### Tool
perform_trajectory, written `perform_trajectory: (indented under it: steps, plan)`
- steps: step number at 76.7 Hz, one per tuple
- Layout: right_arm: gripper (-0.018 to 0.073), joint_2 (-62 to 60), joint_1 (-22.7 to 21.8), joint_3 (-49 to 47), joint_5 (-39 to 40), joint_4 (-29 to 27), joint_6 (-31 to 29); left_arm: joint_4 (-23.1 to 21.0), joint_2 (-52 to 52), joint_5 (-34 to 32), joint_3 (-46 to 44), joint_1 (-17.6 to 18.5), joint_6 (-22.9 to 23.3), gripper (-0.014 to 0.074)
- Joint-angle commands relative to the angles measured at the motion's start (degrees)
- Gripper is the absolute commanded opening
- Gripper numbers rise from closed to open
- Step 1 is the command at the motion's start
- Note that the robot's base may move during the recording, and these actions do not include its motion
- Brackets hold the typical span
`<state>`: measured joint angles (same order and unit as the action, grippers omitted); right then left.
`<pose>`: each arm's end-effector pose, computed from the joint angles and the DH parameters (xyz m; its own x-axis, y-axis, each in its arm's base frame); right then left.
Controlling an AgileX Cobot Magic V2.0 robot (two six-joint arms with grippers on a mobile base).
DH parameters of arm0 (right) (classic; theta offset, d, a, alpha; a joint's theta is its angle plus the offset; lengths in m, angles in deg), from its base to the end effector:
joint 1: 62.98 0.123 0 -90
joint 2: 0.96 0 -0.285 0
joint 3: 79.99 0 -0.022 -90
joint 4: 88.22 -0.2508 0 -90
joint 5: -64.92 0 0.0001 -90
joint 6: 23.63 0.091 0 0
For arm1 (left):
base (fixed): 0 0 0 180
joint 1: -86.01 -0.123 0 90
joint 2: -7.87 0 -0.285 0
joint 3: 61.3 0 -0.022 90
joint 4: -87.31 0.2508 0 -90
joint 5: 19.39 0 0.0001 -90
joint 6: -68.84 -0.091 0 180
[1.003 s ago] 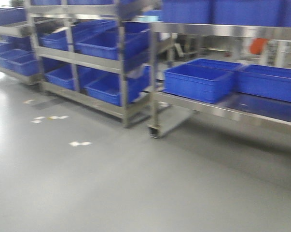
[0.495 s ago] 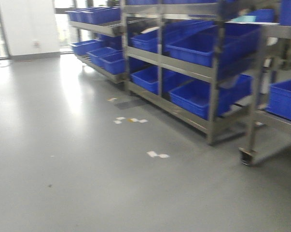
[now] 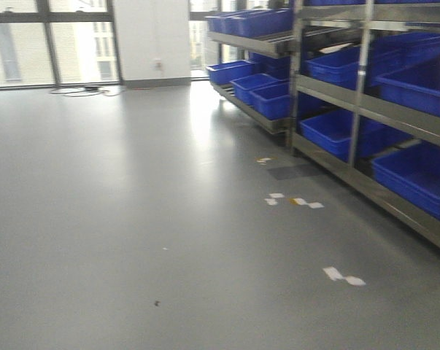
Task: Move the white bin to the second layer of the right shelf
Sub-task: 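Drive toward the windows and turn toward the roller shelf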
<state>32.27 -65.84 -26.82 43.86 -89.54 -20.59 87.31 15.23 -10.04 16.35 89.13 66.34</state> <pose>0.0972 -0.0041 0.2895 -0.2956 0.0893 -0.9511 0.0642 0.9952 0.0735 0.0559 -0.0030 0.1962 -0.0735 0.0477 -0.9962 0.0577 0.9974 0.0435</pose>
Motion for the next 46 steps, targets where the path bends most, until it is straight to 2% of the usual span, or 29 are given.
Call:
perform_trajectory:
  steps: [1, 46]
  plan:
    - [0.0049, 0.07, 0.06, -1.84, 5.7, 0.17, 0.17, 0.0, -0.9, -4.91, 2.11, 0.07, 0.3, 0.0085]
    - [0.0049, 0.07, 0.06, -1.84, 5.7, 0.17, 0.17, 0.0, -0.9, -4.91, 2.11, 0.07, 0.3, 0.0085]
